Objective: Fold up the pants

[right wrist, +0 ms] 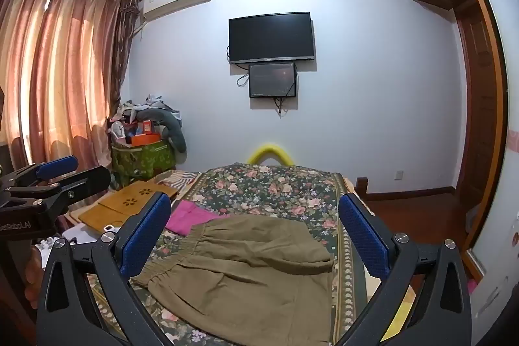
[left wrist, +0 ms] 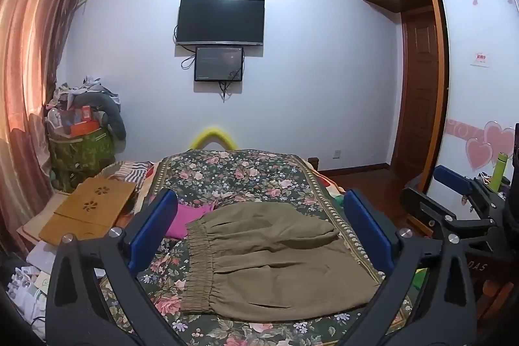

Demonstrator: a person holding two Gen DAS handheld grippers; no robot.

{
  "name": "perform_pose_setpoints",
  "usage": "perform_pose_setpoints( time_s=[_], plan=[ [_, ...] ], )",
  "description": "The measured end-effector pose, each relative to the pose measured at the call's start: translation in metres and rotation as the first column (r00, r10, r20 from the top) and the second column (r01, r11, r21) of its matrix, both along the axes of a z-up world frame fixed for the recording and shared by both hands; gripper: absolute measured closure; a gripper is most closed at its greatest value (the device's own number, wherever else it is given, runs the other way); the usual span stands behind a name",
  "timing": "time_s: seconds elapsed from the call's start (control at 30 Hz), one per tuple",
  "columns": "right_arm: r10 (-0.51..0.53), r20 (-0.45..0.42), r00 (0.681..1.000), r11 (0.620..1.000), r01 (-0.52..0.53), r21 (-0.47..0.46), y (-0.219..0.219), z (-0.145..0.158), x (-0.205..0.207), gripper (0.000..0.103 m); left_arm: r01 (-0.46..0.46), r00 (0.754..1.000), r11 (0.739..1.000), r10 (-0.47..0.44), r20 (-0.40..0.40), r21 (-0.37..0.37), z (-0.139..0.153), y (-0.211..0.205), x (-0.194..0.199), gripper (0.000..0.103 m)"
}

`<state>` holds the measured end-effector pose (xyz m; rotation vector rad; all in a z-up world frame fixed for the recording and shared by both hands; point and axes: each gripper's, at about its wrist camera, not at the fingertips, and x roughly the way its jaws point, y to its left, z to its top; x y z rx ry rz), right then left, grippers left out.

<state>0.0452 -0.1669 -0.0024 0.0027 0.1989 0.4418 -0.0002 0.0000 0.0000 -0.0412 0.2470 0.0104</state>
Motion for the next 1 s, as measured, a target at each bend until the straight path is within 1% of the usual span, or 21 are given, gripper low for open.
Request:
perform_pose_setpoints(
  time_s=[0.37,0.4,0.5,0.53,1.0],
  plan=[
    [-0.005,-0.001,1.000,1.000,0.005,-0.003,-0.001,-0.003,0.000,0.000,-0.040,0.999,0.999,0.039,-0.030,-0.030,-0.003,0.006,0.004,0.000],
    [-0.006,-0.001,1.000,1.000,0.006,-0.002,-0.001,-0.002,0.000,0.000,-0.006,0.999,1.000,0.006,-0.033,-0.027,0.002,0.003,0.010,0.000],
    [-0.007,-0.003,1.000,1.000,0.007,-0.003,0.000,-0.007,-0.001,0.000,-0.009,0.999,0.999,0.008,-0.036,-0.031,0.002,0.004,0.013,0.000],
    [-0.007,-0.005,1.000,1.000,0.007,-0.003,0.001,-0.008,0.000,0.000,-0.008,1.000,0.999,0.007,-0.030,-0.034,-0.002,0.007,0.010,0.000],
    [-0.005,-0.019,1.000,1.000,0.005,-0.007,0.001,-0.007,0.000,0.000,-0.023,0.999,0.999,0.022,-0.034,-0.025,-0.006,0.005,0.014,0.000]
  ],
)
